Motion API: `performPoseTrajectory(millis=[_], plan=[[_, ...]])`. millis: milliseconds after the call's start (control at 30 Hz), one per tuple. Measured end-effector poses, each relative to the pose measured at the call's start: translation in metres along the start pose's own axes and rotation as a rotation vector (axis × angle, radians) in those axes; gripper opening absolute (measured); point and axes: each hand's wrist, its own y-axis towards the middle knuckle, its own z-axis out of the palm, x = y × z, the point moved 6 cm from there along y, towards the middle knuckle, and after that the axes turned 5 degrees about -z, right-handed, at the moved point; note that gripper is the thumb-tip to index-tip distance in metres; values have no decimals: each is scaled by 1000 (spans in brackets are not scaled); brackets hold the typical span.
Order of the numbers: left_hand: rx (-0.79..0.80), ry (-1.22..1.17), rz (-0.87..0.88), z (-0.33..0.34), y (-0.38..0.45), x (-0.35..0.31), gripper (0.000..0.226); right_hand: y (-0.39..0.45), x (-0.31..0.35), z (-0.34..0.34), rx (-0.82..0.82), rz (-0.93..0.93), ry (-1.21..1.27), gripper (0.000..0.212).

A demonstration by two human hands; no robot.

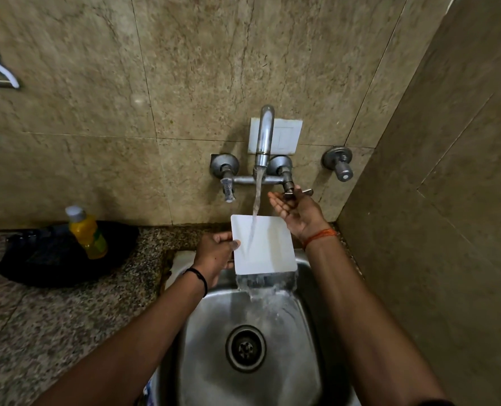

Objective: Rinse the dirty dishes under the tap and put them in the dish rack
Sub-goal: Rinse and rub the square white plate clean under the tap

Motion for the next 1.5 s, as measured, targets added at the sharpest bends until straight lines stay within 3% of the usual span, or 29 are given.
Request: performPoseTrajectory(millis=[100,233,300,367,433,567,700,800,867,933,1033,1167,1300,1500], plan=[[-6,1,-6,-2,-2,4,21,-18,-22,4,1,63,-4,27],[2,8,-37,-5,1,19,16,-52,-76,17,246,247,-3,32],[3,25,-40,-4,0,25,15,-57,-87,19,295,246,-25,21],[-7,46,-38,-4,-1,26,16,-53,-86,17,255,191,-201,12],[-13,97,-20,-4,-1,23,19,-45,-82,8,148,115,-365,23],[-11,236,86,-1,0,9,22,-37,-69,-6,-26,37,-508,50],[-25,558,282,10,3,-10,14,-35,-55,-12,-58,30,-550,44],[-99,846,407,21,-6,-28,25,-36,-52,-4,120,95,-216,24],[-117,985,461,26,-13,-36,27,-42,-48,4,281,151,-20,31],[-122,1092,515,28,-15,-37,17,-49,-47,8,371,188,3,31],[-107,1190,571,28,-16,-31,17,-55,-51,9,384,184,-200,21],[-88,1278,599,23,-18,-25,25,-54,-46,7,329,11,-513,7],[-90,1300,581,21,-22,-27,20,-49,-39,1,198,-137,-695,13],[-65,1449,705,39,-31,-36,20,-31,-11,-21,-98,-224,-454,30]])
